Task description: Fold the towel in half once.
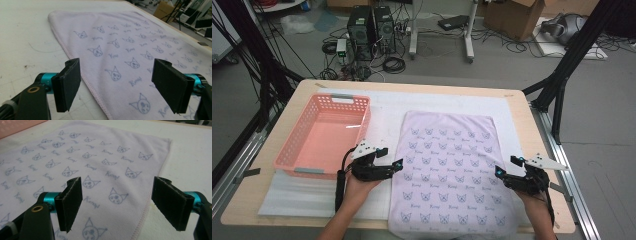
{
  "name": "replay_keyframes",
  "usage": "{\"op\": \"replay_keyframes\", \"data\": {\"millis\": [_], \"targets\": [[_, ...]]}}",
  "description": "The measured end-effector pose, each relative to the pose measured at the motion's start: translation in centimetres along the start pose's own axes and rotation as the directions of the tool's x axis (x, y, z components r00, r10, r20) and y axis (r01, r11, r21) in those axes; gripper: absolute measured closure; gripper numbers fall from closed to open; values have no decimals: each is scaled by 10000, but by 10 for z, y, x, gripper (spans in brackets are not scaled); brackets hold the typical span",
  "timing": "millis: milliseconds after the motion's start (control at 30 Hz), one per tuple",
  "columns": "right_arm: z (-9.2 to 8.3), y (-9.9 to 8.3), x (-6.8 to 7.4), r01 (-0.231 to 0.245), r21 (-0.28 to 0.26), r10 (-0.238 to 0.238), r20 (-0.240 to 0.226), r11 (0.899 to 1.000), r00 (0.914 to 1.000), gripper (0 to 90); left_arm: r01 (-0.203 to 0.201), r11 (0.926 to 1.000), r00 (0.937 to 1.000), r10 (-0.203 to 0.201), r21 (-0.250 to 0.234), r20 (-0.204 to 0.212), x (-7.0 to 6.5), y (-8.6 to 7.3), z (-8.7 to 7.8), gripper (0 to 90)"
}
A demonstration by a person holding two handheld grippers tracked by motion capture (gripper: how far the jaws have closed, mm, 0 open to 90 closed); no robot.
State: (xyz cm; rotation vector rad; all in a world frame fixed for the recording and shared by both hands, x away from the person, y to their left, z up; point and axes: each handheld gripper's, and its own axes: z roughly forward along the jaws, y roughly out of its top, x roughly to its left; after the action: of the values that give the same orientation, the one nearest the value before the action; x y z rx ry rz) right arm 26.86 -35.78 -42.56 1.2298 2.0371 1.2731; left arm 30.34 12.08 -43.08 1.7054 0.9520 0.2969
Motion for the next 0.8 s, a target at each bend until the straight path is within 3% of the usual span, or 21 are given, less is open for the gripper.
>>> {"op": "replay_keyframes", "data": {"millis": [100, 333, 733, 800], "targets": [[7, 1, -3, 37, 193, -36, -53, 9998, 10000, 237, 160, 9999, 9999, -160, -1, 32, 2, 5, 8, 256], [20, 4, -13, -144, 501, 151, -135, 9986, 9998, 237, 237, 9985, 9997, -238, 499, 18, 4, 17, 31, 273], [47, 21, -35, -611, 1181, 607, 72, 9911, 9981, 235, 543, 9948, 9971, -493, 863, -585, 22, 38, 67, 306], [52, 26, -39, -658, 1212, 647, 128, 9904, 9978, 234, 592, 9922, 9958, -510, 1100, -757, 25, 39, 73, 313]]}}
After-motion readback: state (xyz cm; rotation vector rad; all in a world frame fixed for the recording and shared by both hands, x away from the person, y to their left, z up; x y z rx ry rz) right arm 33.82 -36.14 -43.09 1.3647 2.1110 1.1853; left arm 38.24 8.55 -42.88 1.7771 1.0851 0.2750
